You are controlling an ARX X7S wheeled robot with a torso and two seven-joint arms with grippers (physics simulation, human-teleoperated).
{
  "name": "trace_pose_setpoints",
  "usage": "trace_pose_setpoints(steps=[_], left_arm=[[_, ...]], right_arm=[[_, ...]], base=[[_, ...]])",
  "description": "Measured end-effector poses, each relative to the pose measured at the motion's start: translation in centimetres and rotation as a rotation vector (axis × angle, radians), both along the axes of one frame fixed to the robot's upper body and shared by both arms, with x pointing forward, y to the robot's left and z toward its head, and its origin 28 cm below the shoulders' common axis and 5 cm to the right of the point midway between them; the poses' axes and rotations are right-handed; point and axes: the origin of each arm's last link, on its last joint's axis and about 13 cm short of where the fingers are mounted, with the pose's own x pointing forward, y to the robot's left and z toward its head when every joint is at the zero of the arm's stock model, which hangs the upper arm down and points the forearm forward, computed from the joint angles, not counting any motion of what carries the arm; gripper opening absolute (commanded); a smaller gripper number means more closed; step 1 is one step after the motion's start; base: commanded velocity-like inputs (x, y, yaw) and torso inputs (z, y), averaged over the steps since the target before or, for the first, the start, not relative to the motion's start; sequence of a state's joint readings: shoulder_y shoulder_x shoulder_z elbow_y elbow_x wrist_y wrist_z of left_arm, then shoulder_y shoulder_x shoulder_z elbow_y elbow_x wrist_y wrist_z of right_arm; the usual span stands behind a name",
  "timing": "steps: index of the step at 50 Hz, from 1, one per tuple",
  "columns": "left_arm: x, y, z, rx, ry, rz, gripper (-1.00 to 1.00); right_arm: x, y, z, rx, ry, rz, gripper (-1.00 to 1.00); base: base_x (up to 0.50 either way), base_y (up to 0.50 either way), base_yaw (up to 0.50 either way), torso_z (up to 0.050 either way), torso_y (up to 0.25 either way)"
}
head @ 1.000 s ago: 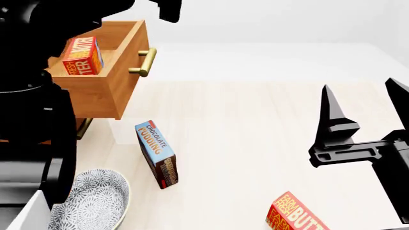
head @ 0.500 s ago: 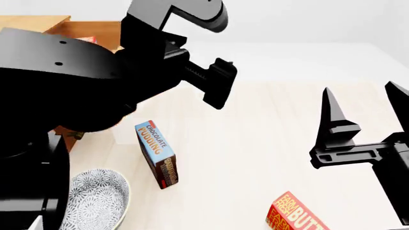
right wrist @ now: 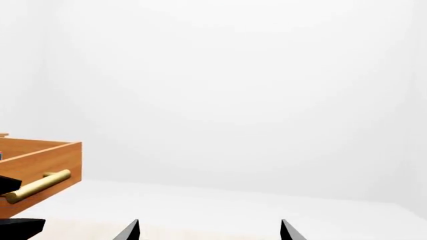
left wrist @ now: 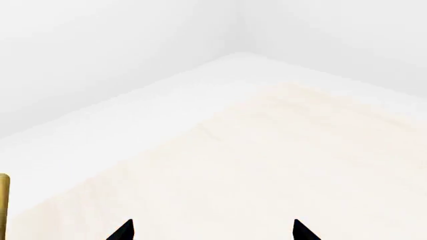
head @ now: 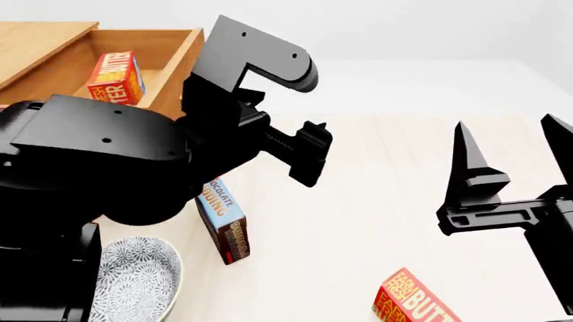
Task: Put the butter at the front in the top drawer of the cabinet and close it.
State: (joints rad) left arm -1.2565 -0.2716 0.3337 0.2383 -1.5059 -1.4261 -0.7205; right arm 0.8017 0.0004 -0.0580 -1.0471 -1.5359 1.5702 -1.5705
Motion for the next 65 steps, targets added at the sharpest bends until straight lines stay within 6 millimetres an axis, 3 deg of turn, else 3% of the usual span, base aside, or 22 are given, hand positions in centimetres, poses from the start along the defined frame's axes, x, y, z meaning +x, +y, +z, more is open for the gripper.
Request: trace_pose_setpoints(steps=[25, 65], left_arm=[[1.6, 0.9, -2.6, 0.010, 0.053, 0.133, 1.00], [4.4, 3.5, -3.4, -0.017, 0.035, 0.372, 1.00]], right_arm=[[0.0, 0.0, 0.0, 0.002, -0.001, 0.006, 1.00], [0.1, -0.1, 0.0, 0.001, 0.001, 0.018, 1.00]], base=[[0.00, 0.00, 0.00, 0.000, 0.000], [0.00, 0.00, 0.00, 0.000, 0.000]])
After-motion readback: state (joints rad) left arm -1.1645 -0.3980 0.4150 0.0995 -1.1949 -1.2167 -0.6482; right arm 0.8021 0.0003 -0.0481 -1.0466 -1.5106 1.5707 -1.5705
